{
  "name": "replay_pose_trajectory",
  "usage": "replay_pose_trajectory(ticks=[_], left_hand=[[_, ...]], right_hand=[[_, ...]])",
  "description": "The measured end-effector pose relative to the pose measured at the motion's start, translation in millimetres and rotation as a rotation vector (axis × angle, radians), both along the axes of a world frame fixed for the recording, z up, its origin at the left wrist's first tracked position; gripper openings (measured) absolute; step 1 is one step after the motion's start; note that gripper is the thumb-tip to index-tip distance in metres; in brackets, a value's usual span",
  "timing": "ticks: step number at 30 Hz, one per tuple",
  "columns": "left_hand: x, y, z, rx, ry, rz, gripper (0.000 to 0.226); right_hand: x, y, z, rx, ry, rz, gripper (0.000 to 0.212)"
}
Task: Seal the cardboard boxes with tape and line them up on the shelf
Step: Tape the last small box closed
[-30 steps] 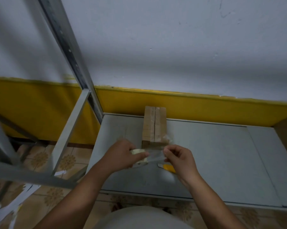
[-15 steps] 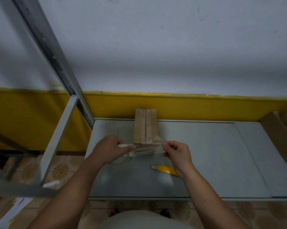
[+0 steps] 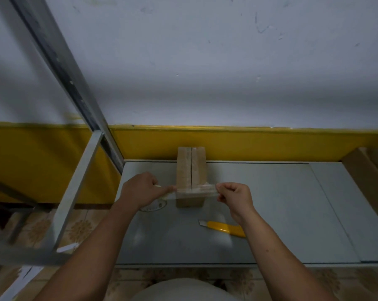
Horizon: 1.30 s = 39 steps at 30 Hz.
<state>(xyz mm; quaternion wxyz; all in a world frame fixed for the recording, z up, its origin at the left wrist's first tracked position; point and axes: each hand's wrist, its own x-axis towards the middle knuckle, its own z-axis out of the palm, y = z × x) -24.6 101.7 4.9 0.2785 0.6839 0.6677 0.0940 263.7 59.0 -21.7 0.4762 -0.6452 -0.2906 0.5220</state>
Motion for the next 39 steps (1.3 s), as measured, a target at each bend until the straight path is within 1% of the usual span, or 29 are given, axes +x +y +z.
replay_pose_trajectory(ticks=[3,6,8,11,16,22,28,30,35,37,39], left_hand=[[-3,1,3,0.005,-0.028,-0.018,0.075],[-9,4,-1,-0.009,-0.146,-0.102,0.069],[-12,5,-5,-0.024,-0.203,-0.121,0.066],[-11,6,-13,-0.033,-0.196,-0.104,0.063],[-8,10,-22,-0.072,-0.161,-0.081,0.063],[-8,21,-34,-0.122,-0.161,-0.094,0.069],[-11,24,-49,-0.183,-0.249,-0.114,0.07],[-11,25,-53,-0.19,-0.276,-0.122,0.069],[-8,27,-55,-0.201,-0.27,-0.154,0.066],[-9,29,-57,-0.207,-0.266,-0.166,0.069],[-13,30,-59,-0.2,-0.264,-0.175,0.073]], right_hand=[[3,1,-1,0.004,0.006,0.0,0.007],[7,1,-7,0.003,-0.01,-0.012,0.004],[9,1,-10,0.005,-0.022,-0.008,0.002],[8,1,-14,-0.002,-0.042,-0.01,0.002],[8,2,-22,-0.016,-0.064,-0.011,0.001],[7,4,-29,-0.045,-0.063,-0.033,0.005],[3,3,-40,-0.112,-0.044,-0.035,0.005],[0,4,-43,-0.141,-0.006,-0.034,0.002],[-10,7,-51,-0.21,0.063,-0.012,0.017],[-11,10,-51,-0.232,0.006,0.041,0.022],[-11,11,-52,-0.257,-0.082,0.116,0.037]])
